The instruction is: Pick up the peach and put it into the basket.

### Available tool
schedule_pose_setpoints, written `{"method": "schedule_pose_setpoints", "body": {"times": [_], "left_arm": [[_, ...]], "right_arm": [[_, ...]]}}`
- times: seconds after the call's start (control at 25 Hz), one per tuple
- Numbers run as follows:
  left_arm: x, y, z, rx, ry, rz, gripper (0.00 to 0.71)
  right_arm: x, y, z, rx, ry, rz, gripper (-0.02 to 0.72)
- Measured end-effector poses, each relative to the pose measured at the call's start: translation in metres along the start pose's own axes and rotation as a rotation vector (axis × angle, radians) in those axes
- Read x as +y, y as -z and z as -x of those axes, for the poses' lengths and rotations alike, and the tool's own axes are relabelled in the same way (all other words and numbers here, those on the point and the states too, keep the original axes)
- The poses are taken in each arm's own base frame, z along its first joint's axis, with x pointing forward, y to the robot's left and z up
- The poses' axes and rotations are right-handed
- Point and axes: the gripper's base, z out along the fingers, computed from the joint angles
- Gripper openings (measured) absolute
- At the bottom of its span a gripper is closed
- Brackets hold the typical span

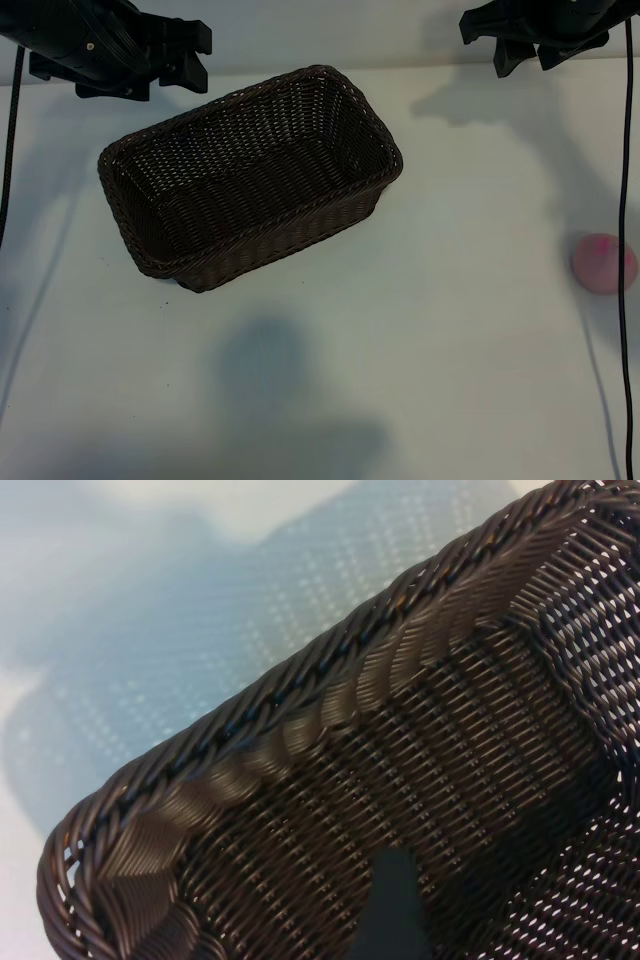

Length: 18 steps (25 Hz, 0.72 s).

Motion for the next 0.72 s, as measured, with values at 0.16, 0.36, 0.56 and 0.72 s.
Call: {"method": "schedule_pose_setpoints", "body": {"times": [0.16, 0.36, 0.56, 0.72], "left_arm": [[0.0000, 0.0000, 0.0000, 0.000, 0.000, 0.000, 0.573], [0.0000, 0.0000, 0.0000, 0.000, 0.000, 0.000, 0.573], [0.0000, 0.0000, 0.0000, 0.000, 0.000, 0.000, 0.573], [-0.0001, 0.0000, 0.0011, -0.012, 0.000, -0.001, 0.573]], "right_arm": [[0.0000, 0.0000, -0.0002, 0.002, 0.000, 0.000, 0.449], [-0.0004, 0.0000, -0.0013, 0.014, 0.002, -0.004, 0.449], [-0.0004, 0.0000, -0.0017, 0.018, 0.002, -0.005, 0.449], [-0.0005, 0.0000, -0.0020, 0.022, 0.002, -0.005, 0.449]]}}
